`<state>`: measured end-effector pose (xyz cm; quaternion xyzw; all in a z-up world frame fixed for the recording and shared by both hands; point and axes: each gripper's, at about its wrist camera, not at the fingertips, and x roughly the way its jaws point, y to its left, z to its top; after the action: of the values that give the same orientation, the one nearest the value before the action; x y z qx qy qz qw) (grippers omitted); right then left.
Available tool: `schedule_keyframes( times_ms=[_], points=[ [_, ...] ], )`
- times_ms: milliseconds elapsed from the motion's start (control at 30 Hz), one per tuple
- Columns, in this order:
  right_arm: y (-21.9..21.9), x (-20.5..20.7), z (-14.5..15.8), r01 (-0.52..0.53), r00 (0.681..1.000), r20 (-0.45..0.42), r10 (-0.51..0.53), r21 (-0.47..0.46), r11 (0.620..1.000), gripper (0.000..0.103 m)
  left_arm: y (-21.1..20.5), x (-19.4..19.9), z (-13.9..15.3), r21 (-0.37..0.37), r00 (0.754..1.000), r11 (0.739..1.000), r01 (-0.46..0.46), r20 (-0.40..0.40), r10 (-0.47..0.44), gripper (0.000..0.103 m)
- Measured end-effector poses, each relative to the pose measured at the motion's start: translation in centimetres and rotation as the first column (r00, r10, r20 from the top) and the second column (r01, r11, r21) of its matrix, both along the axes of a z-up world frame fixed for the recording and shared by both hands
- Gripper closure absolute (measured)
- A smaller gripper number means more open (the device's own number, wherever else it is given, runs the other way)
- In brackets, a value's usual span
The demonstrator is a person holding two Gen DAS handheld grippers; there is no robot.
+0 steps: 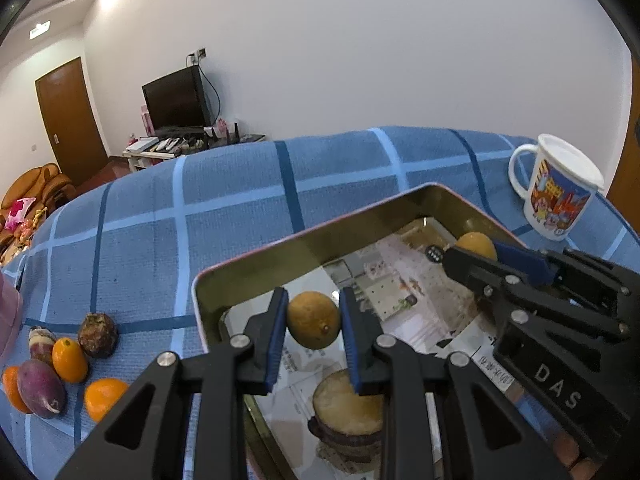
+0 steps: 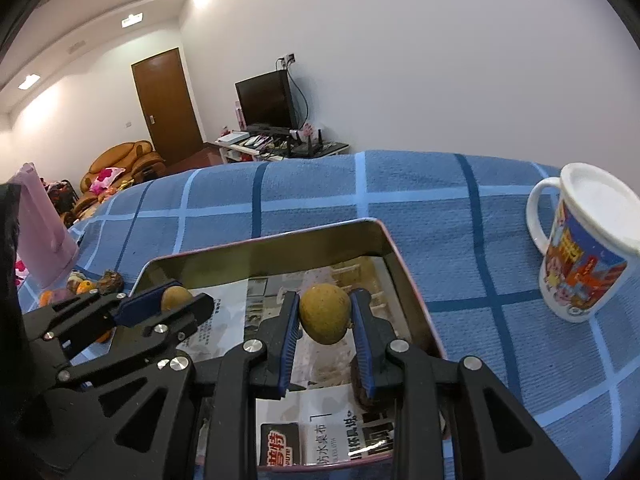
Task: Organize fruits
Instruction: 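Carry both yellow fruits over the tin and open both tools to release them, then withdraw both tools from the tin toward the remaining fruits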
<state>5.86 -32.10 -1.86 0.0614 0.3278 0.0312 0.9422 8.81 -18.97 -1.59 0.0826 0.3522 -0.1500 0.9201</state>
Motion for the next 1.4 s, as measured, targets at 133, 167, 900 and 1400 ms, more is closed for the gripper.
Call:
schedule_keyframes(
  times_ms=[133,167,900,1400],
  points=[
    [-0.4,0.0,0.0,0.007,1.000,-0.001,-0.007,0.016,1.000,0.075,0.0,0.1,-0.3,0.003,1.000,1.000,-0.003,-0.013,0.003,0.076],
    [-0.3,0.0,-0.1,0.009,1.000,-0.004,-0.009,0.021,1.000,0.075,0.0,0.2,-0.4,0.002,1.000,1.000,-0.005,-0.016,0.005,0.076],
    [-2.4,-5.6,3.8,0.239,0.893,0.376,-0.245,0.064,0.969,0.024,2.5,-3.8,3.4,-0.044,0.947,0.993,-0.105,0.300,0.114,0.000],
    [-1.5,-6.6,3.9,0.281,0.874,0.405,-0.267,0.025,0.959,0.023,5.0,-4.7,3.2,-0.033,0.912,0.982,-0.184,0.366,0.184,0.000]
  ],
)
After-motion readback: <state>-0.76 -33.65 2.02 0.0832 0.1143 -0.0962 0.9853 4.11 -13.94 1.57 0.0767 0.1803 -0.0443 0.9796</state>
